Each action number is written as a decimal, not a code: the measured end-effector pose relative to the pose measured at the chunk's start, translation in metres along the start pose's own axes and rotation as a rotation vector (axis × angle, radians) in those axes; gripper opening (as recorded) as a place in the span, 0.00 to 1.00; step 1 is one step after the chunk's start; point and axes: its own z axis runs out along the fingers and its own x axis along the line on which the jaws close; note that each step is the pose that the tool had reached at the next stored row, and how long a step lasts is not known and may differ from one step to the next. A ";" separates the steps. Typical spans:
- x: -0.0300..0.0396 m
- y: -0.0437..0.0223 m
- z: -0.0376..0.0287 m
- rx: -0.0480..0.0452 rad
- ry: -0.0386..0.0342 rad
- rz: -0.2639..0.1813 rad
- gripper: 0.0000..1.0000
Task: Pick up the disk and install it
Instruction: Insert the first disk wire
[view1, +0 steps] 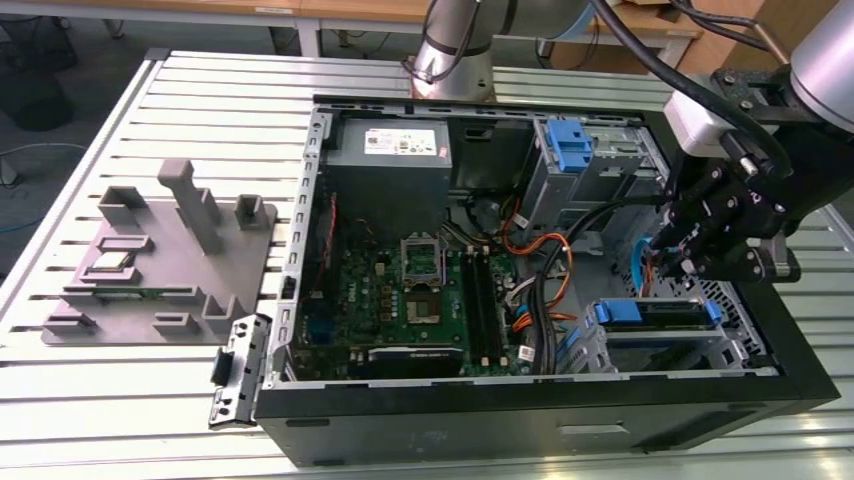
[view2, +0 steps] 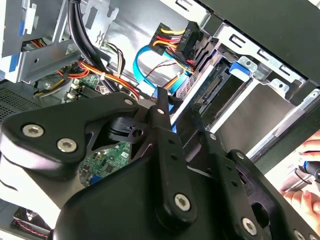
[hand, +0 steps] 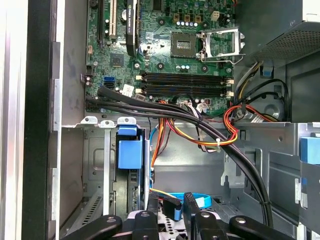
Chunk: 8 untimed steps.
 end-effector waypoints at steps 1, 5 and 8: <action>0.0000 0.0000 0.0000 0.0000 0.0000 0.000 0.34; 0.0000 0.0000 0.0001 0.0000 -0.0001 0.000 0.26; 0.0001 0.0000 0.0002 0.0000 0.0000 0.000 0.21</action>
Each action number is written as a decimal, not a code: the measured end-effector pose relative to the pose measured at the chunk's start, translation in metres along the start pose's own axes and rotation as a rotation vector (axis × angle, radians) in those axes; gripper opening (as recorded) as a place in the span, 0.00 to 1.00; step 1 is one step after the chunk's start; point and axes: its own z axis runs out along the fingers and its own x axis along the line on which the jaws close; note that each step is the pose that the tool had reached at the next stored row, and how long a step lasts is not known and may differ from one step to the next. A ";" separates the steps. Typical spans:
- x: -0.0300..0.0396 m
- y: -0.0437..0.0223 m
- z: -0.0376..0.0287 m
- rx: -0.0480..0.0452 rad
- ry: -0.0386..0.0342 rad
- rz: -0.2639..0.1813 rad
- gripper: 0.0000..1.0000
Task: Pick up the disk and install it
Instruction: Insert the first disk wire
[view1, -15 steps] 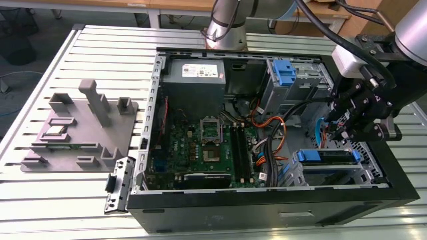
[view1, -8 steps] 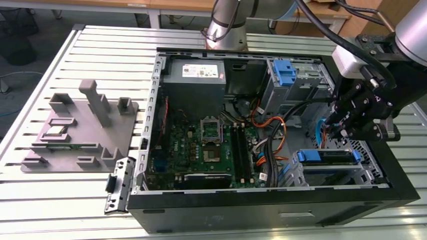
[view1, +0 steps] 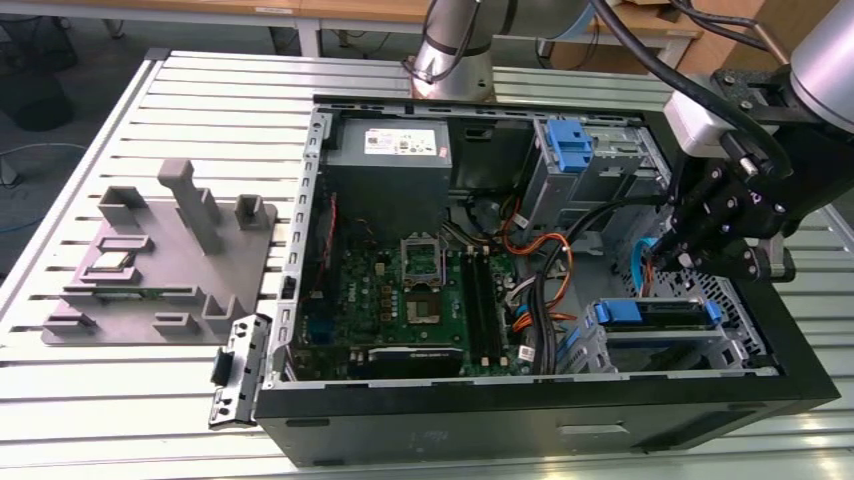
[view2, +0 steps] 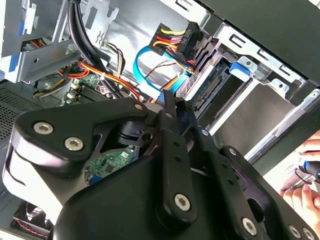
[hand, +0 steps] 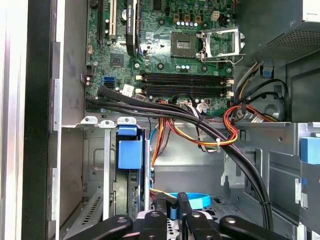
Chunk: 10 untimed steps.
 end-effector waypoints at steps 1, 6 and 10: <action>0.0000 0.0000 0.0000 0.0000 0.0000 0.000 0.21; 0.0000 0.0000 0.0001 0.0000 -0.0001 0.000 0.21; 0.0001 0.0000 0.0002 0.0000 0.0000 0.000 0.21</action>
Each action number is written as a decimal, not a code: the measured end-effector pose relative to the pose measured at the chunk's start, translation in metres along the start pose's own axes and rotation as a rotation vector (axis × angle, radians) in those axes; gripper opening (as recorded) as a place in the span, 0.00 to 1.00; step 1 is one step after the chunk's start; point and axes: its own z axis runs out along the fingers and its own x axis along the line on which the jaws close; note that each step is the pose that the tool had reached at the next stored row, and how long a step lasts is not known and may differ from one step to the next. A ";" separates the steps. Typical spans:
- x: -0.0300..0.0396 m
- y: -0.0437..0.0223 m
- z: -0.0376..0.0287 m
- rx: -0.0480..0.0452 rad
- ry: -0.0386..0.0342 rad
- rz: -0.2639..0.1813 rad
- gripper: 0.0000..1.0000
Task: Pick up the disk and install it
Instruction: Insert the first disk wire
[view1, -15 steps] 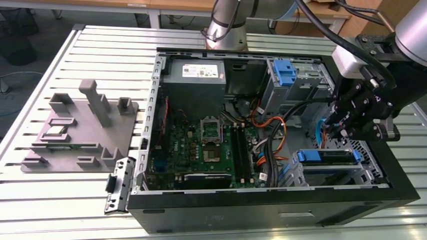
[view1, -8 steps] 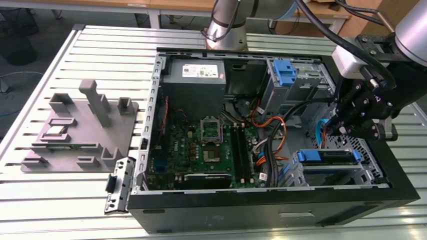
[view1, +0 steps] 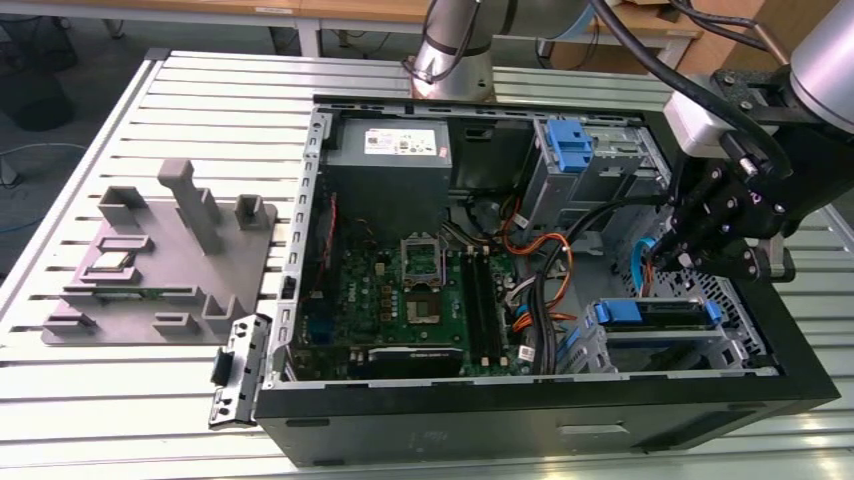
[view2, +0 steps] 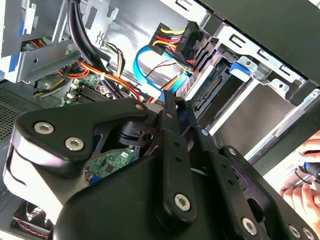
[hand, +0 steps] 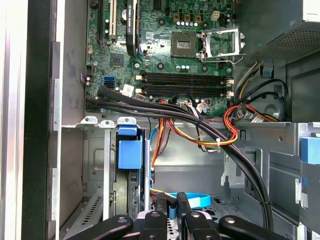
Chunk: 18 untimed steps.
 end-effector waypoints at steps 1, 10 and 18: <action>0.0000 0.0000 0.0000 0.0000 0.0000 0.000 0.21; 0.0024 0.0000 -0.0001 0.0000 -0.0002 0.000 0.21; 0.0208 0.0000 -0.0009 0.0000 -0.0039 0.000 0.21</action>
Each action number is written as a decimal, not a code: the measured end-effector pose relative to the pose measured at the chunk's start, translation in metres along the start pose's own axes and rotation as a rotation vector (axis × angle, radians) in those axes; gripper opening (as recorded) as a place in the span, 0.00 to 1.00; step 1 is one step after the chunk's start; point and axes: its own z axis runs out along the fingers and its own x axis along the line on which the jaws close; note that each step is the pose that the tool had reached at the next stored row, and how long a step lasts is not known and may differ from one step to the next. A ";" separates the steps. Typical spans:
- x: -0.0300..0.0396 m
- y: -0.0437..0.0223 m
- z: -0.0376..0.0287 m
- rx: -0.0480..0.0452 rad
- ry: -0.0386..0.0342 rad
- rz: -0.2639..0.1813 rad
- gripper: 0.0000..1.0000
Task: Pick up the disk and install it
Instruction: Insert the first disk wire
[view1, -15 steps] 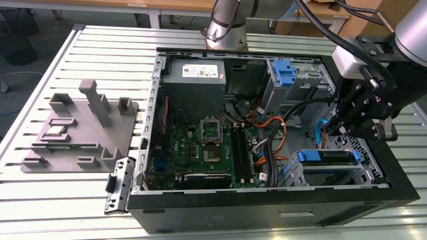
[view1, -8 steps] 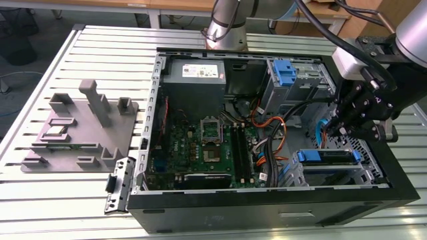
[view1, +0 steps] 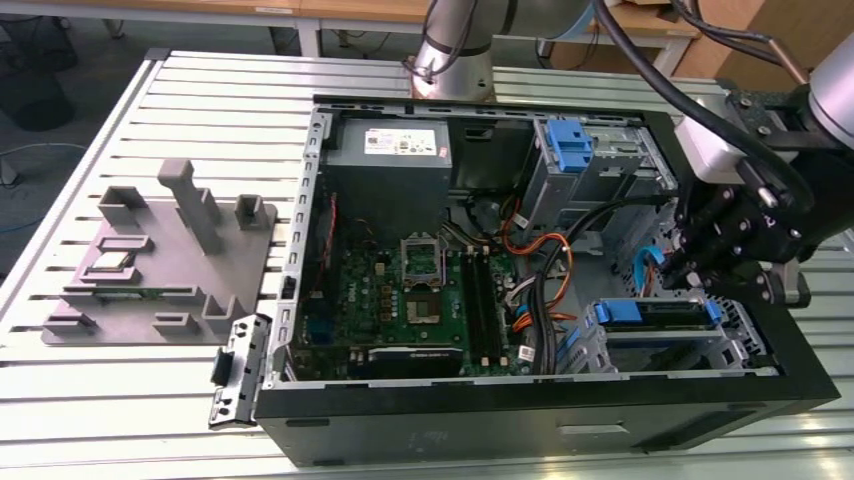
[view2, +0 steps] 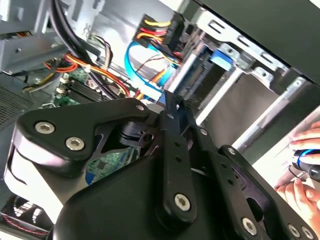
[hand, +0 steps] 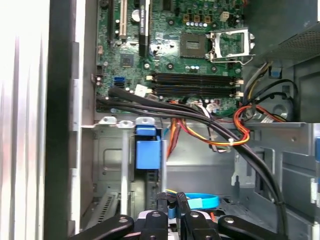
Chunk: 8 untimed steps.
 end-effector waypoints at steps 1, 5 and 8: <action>0.0025 0.0000 0.0005 0.0000 -0.0006 0.000 0.21; 0.0109 -0.0001 0.0010 0.0000 -0.0110 0.000 0.21; 0.0124 -0.0001 0.0011 0.0000 -0.0128 0.000 0.21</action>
